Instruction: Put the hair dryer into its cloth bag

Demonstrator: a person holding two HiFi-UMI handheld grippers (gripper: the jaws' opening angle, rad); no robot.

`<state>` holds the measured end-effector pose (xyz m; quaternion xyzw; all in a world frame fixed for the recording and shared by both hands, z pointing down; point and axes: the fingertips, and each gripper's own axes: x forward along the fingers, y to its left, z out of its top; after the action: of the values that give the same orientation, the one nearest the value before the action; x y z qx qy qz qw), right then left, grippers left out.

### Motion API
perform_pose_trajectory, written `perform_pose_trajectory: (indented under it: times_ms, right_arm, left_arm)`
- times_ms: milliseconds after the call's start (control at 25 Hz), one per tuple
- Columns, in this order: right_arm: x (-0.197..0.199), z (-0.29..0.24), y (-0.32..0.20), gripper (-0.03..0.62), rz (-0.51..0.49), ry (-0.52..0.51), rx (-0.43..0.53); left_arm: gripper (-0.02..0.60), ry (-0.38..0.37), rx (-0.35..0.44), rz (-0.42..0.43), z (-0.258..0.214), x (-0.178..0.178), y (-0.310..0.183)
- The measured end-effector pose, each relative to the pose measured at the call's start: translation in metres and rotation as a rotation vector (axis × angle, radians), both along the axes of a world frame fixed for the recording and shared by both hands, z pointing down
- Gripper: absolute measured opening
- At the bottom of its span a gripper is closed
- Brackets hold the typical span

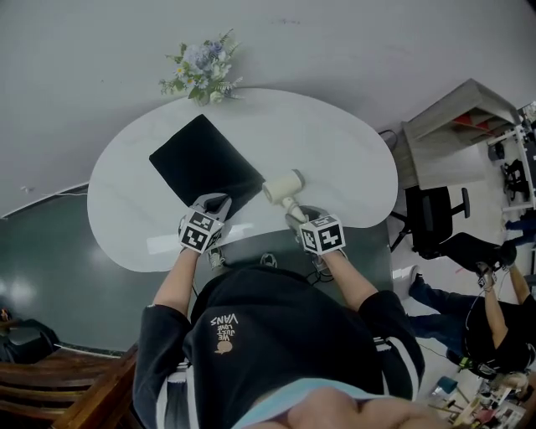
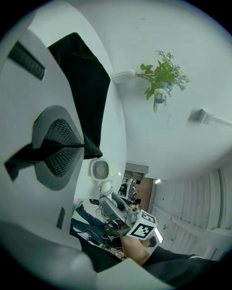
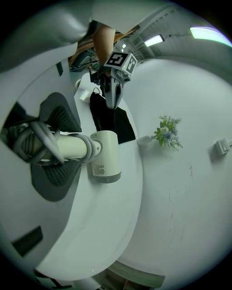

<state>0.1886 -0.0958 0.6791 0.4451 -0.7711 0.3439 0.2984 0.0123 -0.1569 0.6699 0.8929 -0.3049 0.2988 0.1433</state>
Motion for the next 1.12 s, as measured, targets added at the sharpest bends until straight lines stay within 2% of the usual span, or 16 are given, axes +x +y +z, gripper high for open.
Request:
perform_pose_trajectory:
  times_ms: [200, 680, 1120]
  right_arm:
    - [-0.019, -0.004, 0.013, 0.216, -0.022, -0.041, -0.013]
    - [-0.069, -0.009, 0.022, 0.215, -0.138, -0.054, -0.010]
    - [-0.110, -0.015, 0.015, 0.213, -0.233, -0.054, 0.017]
  left_arm:
    - [0.035, 0.025, 0.007, -0.007, -0.011, 0.004, -0.011]
    - [0.034, 0.106, 0.030, -0.001, -0.032, 0.011, -0.018]
    - [0.034, 0.161, 0.061, -0.004, -0.052, -0.001, -0.017]
